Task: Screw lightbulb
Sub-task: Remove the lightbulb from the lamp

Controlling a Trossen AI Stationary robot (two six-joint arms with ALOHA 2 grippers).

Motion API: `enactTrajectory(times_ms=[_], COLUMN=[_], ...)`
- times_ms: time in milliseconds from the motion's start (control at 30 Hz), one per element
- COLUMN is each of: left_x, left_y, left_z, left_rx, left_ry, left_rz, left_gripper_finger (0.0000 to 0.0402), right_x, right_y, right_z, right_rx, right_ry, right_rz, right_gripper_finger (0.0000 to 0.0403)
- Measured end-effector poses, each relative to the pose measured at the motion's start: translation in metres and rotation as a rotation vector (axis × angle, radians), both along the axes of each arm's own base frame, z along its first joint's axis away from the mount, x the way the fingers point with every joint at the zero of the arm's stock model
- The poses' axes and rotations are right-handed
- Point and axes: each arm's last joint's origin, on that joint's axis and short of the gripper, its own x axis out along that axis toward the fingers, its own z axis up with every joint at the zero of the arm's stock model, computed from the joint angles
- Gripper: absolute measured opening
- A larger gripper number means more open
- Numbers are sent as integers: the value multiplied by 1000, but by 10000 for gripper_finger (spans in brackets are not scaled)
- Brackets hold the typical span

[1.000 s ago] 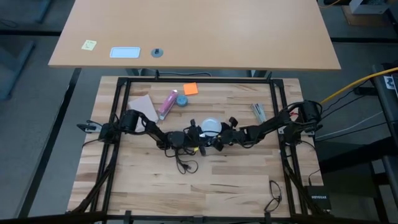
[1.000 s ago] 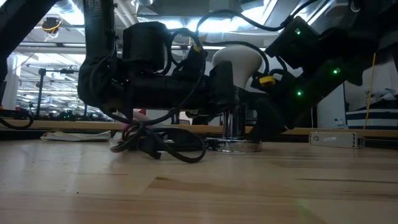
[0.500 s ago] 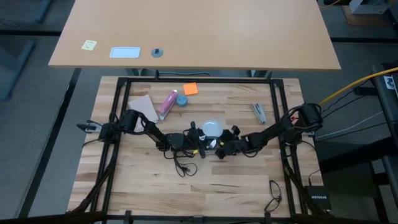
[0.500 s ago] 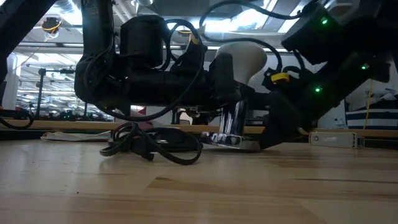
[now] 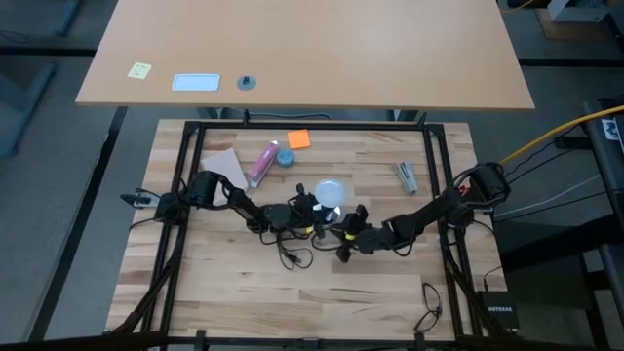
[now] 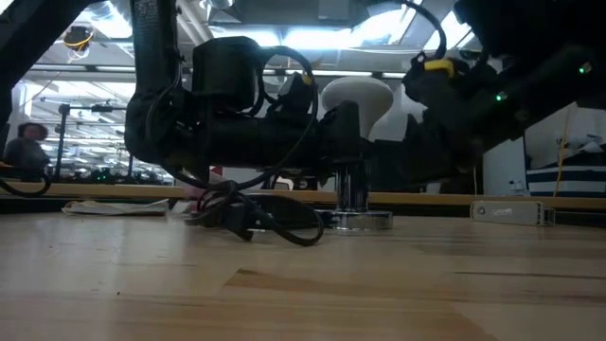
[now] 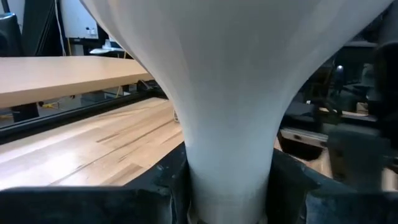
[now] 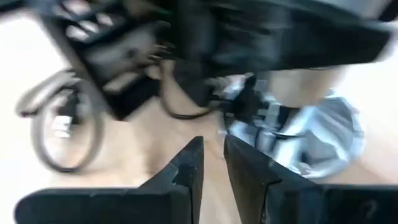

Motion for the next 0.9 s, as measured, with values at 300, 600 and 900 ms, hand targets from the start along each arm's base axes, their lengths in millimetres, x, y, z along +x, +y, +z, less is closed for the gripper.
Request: enactTrajectory(times_ms=[300, 600, 900], left_x=[-1, -3, -3], left_y=[-12, -31, -33], left_z=[0, 3, 3], left_rx=[-12, -53, -22], left_ry=[-8, -58, -49], left_rz=[-59, -168, -176], left_gripper_finger=[139, 139, 139], right_x=[-12, -8, -6], right_y=[-14, -48, -48], right_z=[5, 0, -4], right_rx=[-150, -121, -32], right_ry=[100, 199, 237], right_rz=[-148, -171, -54], right_gripper_finger=[74, 74, 74])
